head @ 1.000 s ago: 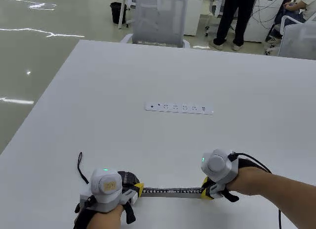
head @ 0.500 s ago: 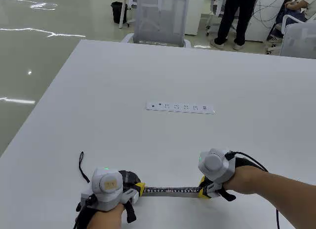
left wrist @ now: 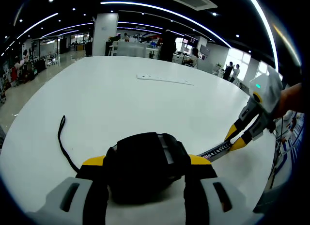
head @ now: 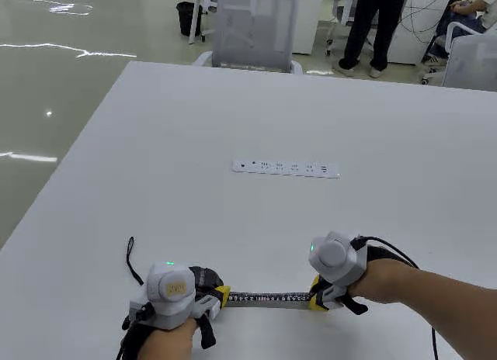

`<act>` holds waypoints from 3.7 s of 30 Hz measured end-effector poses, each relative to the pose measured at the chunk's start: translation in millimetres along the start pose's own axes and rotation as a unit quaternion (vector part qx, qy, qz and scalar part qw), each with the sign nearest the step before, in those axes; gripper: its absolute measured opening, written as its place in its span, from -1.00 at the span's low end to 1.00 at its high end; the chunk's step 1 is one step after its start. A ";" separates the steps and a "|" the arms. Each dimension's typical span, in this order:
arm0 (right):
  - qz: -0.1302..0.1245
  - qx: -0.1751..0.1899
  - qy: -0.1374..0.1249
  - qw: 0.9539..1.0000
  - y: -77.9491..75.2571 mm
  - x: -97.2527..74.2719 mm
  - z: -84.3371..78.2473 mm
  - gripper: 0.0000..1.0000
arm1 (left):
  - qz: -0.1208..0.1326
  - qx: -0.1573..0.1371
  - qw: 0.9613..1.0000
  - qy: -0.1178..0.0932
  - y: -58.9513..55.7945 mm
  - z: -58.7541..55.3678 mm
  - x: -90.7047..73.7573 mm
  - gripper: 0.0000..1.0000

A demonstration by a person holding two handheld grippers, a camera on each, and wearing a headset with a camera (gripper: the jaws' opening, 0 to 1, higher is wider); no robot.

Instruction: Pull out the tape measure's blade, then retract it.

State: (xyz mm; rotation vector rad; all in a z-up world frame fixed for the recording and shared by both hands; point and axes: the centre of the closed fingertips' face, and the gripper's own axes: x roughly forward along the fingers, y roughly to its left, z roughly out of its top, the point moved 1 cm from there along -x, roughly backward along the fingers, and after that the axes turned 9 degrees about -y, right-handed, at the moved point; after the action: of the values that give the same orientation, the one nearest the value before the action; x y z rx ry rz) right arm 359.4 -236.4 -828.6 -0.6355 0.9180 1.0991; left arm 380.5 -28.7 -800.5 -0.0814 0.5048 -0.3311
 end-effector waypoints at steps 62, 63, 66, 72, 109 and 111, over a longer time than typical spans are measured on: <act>0.020 -0.006 0.002 1.000 17.4 18.9 35.0 -0.74 | -0.008 0.003 1.000 0.004 0.0 -0.1 0.0 0.19; 0.020 -0.008 0.003 1.000 17.6 19.3 35.4 -0.74 | -0.008 0.004 1.000 0.003 0.0 -0.2 0.0 0.19; 0.021 -0.007 0.002 1.000 17.5 21.0 36.7 -0.74 | -0.008 0.004 1.000 0.003 0.2 0.0 0.3 0.19; 0.022 -0.010 -0.002 1.000 19.4 22.0 40.7 -0.74 | -0.009 0.005 1.000 0.003 -0.1 0.0 0.1 0.19; 0.029 -0.004 -0.010 1.000 26.0 33.5 60.9 -0.74 | -0.012 0.004 1.000 0.002 -0.4 -0.1 0.0 0.20; 0.031 -0.005 -0.012 0.999 26.8 34.7 63.5 -0.74 | -0.012 0.004 1.000 0.003 -0.5 -0.2 0.0 0.20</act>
State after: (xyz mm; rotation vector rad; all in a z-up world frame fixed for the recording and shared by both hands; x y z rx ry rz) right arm 359.2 -159.3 -827.3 -0.6043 0.9179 1.1637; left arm 380.3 -29.2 -800.6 -0.0786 0.5079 -0.3572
